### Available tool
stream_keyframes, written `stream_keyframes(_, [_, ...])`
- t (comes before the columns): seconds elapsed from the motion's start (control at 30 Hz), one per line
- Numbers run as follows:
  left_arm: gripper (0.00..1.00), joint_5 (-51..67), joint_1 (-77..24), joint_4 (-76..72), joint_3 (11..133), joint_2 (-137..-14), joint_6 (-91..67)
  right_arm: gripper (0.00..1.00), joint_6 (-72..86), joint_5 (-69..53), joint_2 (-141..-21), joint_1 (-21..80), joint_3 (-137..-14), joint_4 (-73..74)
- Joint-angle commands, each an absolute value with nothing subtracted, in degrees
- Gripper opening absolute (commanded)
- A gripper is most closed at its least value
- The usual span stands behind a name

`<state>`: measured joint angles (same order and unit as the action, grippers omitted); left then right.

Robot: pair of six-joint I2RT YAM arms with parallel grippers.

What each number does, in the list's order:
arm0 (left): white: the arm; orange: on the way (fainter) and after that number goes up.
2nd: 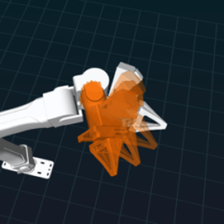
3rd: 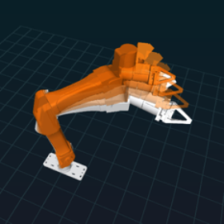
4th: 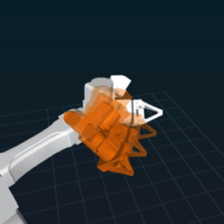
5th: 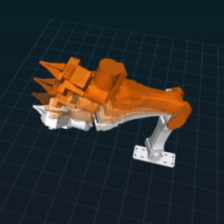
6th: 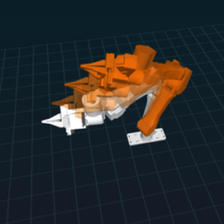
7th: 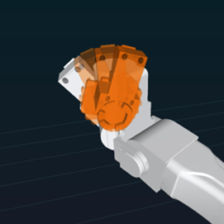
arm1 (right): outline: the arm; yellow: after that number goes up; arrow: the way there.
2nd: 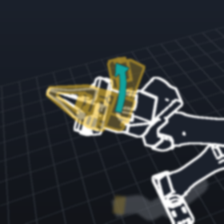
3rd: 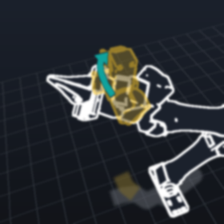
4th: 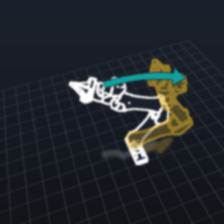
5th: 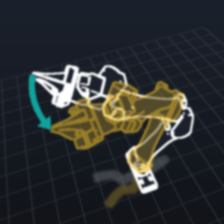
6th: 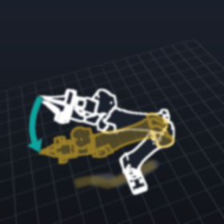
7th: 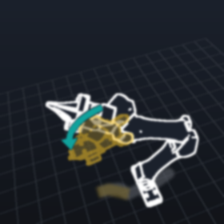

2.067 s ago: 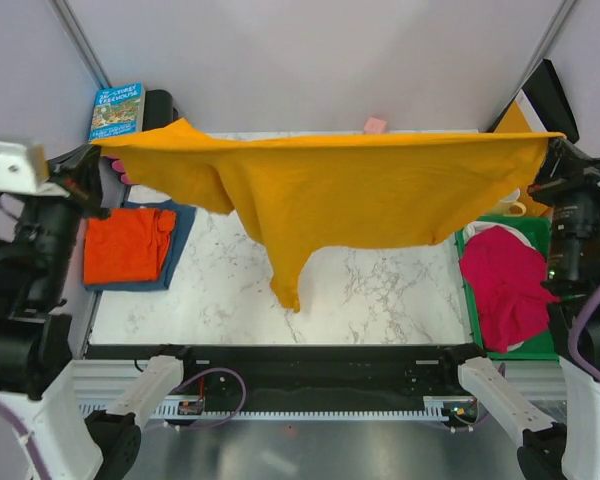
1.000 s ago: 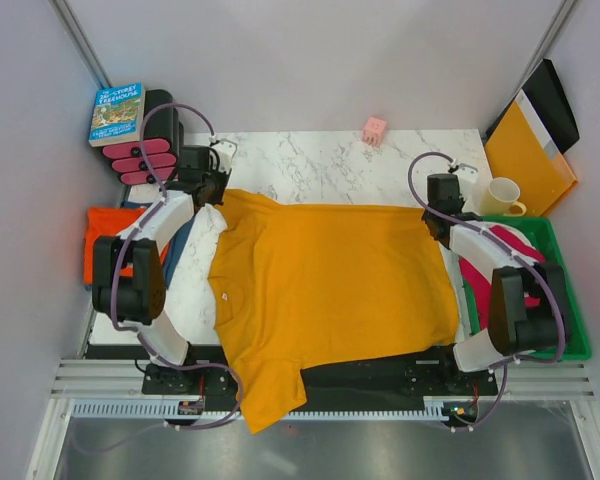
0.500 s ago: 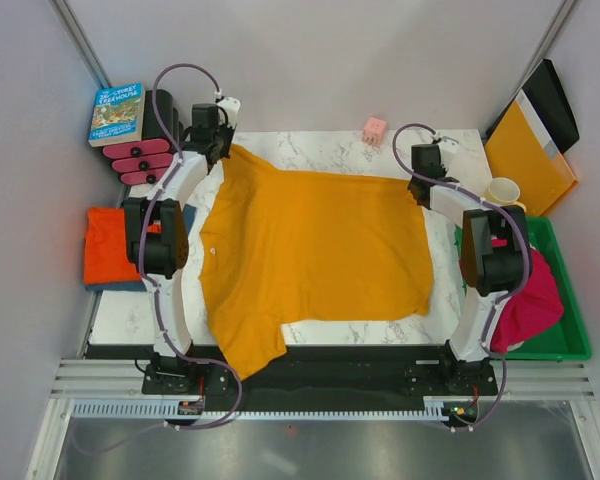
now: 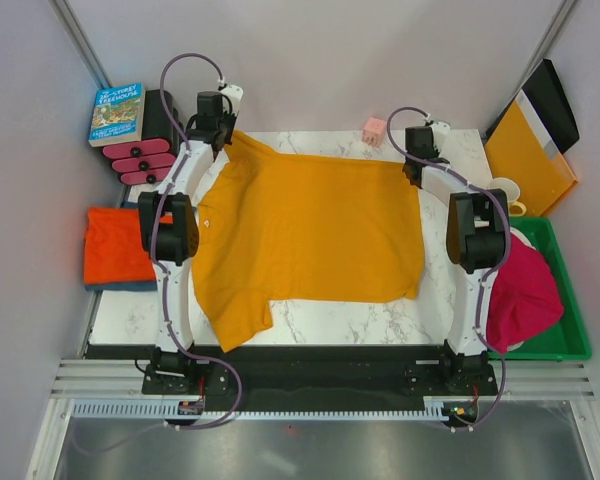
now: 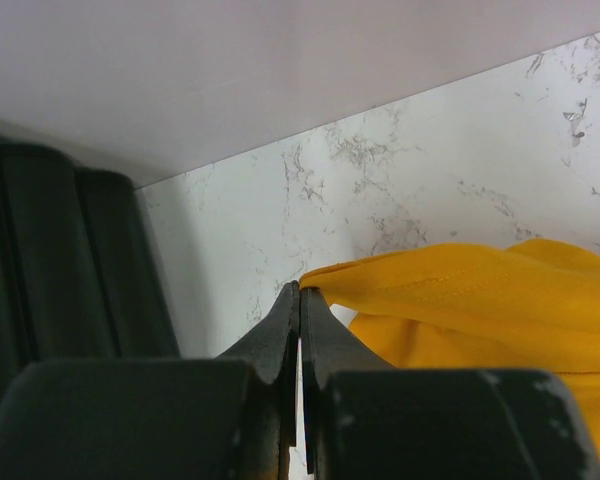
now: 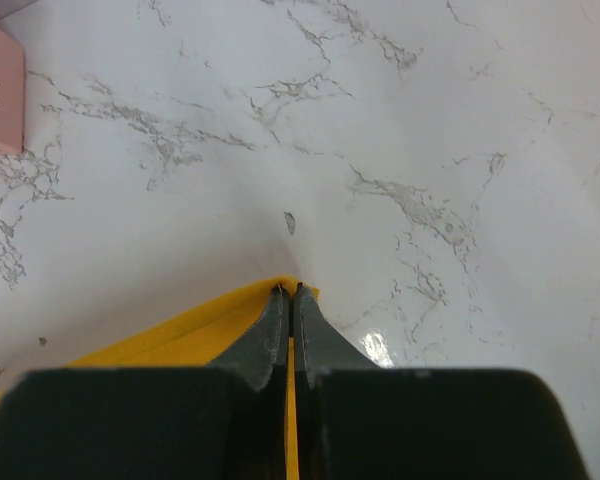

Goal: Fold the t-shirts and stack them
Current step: Fold the flattened tshirt in 1/3 of the way

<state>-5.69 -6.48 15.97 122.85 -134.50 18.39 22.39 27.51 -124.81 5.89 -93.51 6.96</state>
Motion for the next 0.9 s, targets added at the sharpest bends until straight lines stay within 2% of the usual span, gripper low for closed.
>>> stream_keyframes(0.0, [0.02,-9.0,-6.0,14.8,125.9,-135.0,19.5,0.00,20.8,30.1,-127.6,5.1,-99.0,8.3])
stream_keyframes(0.17, [0.02,-10.6,-5.8,13.9,124.9,-133.1,17.8,0.00,21.7,29.4,-125.7,5.3,-99.1,8.3])
stream_keyframes(0.53, [0.02,-8.9,-4.0,9.5,106.1,-116.0,13.8,0.00,23.5,30.2,-111.8,5.6,-82.7,2.3])
stream_keyframes(0.87, [0.02,-7.4,-3.3,9.4,94.4,-108.1,12.1,0.00,24.4,29.8,-104.2,7.1,-75.1,2.3])
